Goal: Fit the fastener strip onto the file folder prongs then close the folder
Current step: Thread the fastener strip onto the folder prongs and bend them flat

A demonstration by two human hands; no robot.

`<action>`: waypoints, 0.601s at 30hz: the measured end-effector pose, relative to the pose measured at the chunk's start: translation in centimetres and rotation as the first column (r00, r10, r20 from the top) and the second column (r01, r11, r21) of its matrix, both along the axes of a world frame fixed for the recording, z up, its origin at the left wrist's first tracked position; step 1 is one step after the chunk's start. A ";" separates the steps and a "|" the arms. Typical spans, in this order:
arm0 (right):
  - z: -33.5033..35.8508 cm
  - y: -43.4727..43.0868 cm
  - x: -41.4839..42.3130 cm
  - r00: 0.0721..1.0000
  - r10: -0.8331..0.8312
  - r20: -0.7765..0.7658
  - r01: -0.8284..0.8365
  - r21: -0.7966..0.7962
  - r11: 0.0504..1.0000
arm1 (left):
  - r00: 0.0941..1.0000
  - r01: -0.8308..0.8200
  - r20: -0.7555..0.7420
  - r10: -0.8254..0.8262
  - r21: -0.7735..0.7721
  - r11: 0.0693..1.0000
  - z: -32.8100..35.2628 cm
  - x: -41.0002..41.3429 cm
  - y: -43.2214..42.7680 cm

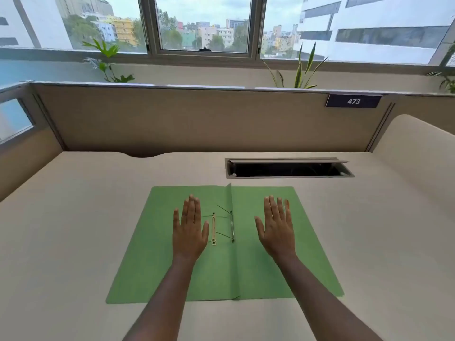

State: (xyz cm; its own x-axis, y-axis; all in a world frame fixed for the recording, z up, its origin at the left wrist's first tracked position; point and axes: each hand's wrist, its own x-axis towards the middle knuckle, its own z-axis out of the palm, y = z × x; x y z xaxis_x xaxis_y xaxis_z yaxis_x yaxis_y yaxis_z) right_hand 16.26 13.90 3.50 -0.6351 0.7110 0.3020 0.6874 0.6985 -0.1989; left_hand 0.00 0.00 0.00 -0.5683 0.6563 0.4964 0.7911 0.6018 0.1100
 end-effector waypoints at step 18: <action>-4.5 0.1 0.7 0.983 0.091 0.159 -0.048 -0.256 0.965 | 0.873 -0.039 0.462 0.158 -0.257 0.966 -1.2 2.0 -0.1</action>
